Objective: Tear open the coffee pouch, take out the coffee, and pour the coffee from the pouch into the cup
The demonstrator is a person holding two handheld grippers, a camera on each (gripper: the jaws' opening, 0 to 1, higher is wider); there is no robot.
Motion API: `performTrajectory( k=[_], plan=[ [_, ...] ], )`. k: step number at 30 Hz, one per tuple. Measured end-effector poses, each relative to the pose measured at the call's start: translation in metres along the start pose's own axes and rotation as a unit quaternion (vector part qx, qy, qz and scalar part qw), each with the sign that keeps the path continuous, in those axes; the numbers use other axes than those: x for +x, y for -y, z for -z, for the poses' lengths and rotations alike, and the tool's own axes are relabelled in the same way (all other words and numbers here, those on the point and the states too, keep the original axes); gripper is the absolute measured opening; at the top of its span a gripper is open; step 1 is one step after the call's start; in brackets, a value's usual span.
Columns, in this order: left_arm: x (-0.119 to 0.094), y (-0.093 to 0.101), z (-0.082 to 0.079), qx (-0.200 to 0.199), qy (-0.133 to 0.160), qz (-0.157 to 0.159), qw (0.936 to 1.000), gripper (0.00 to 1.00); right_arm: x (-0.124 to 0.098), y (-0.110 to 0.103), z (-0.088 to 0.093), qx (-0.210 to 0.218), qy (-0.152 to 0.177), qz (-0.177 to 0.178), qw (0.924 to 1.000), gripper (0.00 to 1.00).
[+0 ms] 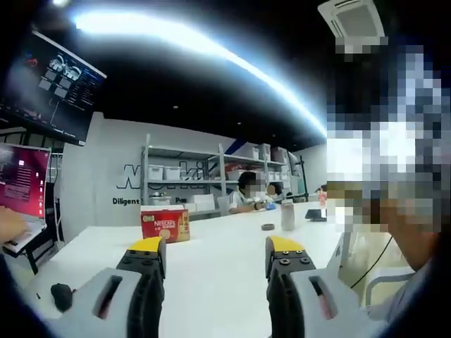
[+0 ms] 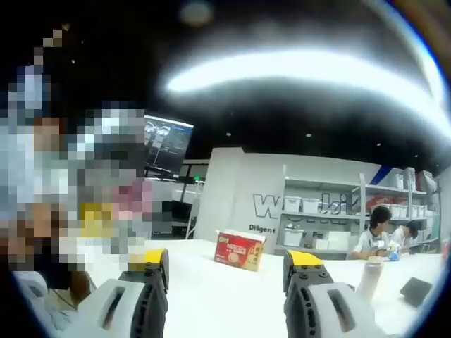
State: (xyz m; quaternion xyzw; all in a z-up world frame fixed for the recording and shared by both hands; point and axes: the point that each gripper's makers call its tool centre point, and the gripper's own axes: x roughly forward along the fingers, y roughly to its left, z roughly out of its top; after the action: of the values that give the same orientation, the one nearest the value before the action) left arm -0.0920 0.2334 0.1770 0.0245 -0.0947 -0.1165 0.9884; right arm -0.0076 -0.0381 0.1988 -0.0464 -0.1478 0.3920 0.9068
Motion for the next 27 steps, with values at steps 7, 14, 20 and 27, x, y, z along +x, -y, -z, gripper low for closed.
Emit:
performTrajectory(
  k=[7,14,20,27],
  plan=[
    [-0.0003,-0.003,0.0006,0.0,-0.001,-0.004,1.0,0.59,0.0001,0.0006,0.0007,0.0,-0.001,0.0,1.0,0.66],
    [0.0006,-0.0012,0.0016,0.001,-0.003,-0.001,1.0,0.59,-0.0006,0.0021,-0.0006,-0.002,0.0,0.002,1.0,0.66],
    [-0.0009,-0.0023,-0.0001,0.003,-0.002,-0.004,1.0,0.59,-0.002,0.0027,-0.0026,-0.003,0.002,0.004,1.0,0.65],
    [-0.0028,-0.0041,-0.0004,0.003,-0.001,-0.007,1.0,0.59,-0.0019,0.0018,0.0001,-0.003,-0.001,0.004,1.0,0.65]
  ],
)
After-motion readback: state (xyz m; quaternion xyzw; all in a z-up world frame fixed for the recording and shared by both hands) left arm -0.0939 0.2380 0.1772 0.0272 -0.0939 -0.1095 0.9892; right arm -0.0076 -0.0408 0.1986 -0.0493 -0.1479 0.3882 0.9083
